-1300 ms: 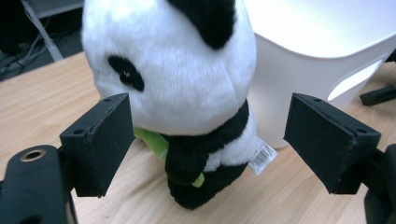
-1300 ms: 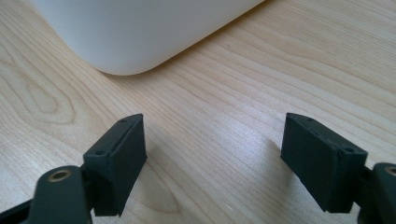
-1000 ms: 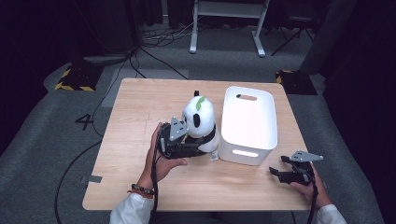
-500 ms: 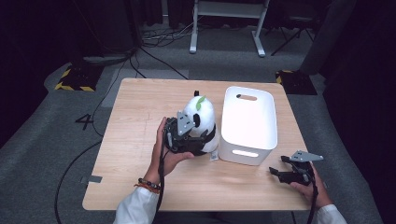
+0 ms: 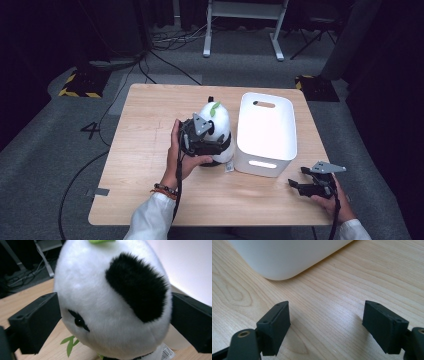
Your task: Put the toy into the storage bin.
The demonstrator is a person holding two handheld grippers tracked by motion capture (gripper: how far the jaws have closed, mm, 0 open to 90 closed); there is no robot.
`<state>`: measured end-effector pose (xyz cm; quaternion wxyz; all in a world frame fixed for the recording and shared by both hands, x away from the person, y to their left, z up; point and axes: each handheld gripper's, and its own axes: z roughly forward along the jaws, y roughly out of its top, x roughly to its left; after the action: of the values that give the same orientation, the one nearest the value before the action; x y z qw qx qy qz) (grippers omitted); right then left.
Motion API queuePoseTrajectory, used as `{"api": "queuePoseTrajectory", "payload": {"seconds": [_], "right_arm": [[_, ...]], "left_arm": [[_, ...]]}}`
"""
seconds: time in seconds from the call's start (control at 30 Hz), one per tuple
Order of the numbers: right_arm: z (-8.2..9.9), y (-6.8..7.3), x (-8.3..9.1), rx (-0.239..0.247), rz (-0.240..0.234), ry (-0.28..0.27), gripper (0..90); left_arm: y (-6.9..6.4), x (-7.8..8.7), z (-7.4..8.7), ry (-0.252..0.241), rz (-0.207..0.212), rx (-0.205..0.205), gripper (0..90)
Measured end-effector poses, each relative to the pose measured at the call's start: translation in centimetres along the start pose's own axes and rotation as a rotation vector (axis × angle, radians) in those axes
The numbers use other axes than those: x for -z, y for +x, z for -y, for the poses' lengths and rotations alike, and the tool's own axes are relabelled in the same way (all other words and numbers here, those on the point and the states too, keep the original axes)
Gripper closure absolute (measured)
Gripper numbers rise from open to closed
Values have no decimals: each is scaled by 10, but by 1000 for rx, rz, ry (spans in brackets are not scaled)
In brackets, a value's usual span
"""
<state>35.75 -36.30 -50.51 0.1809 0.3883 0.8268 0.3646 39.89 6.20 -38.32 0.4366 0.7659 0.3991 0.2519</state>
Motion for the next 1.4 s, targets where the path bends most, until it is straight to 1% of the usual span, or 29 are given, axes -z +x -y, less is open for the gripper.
{"api": "queuePoseTrajectory", "payload": {"seconds": [0.1,0.2,0.33,0.37,0.4,0.43,0.47,0.5,0.57,0.6,0.63,0.67,0.8,0.93,1.0,1.13,1.27,1.4], "right_arm": [[0,0,0,-1,0,0,219],[0,0,0,-1,0,0,219],[0,0,0,-2,0,0,217],[0,0,0,-2,0,0,216],[0,0,0,-2,0,-1,216],[0,0,0,-3,0,1,215],[0,0,0,-3,-1,0,211],[0,0,-1,-2,-1,0,210],[0,0,0,-1,0,0,210],[0,0,0,-1,1,1,210],[0,0,0,-1,1,1,210],[0,0,0,-1,0,0,209],[0,0,0,-1,1,1,210],[0,0,0,-1,1,1,210],[0,0,0,-1,1,1,209],[0,0,0,1,0,2,209],[0,0,0,1,0,1,209],[0,0,0,0,0,1,208]], "left_arm": [[-2,-5,0,-7,-13,-2,0],[-5,-9,-1,-13,-28,-20,0],[-5,-16,0,-25,-26,3,0],[-4,-18,1,-26,-20,13,0],[-4,-20,2,-20,-16,17,0],[-4,-23,2,-10,-22,13,0],[-5,-24,2,-13,-34,2,9],[-5,-25,2,-19,-40,-1,52],[-4,-25,1,-19,-40,-2,107],[-3,-26,1,-20,-44,1,153],[-1,-26,1,-20,-38,5,168],[0,-26,1,-20,-34,-2,199],[0,-25,1,-15,-45,-21,318],[2,-24,2,-20,-47,-26,397],[3,-23,3,-25,-51,-39,434],[4,-20,4,-44,-55,-35,461],[2,-17,3,-56,-64,-49,469],[3,-13,3,-75,-64,-41,469]]}}
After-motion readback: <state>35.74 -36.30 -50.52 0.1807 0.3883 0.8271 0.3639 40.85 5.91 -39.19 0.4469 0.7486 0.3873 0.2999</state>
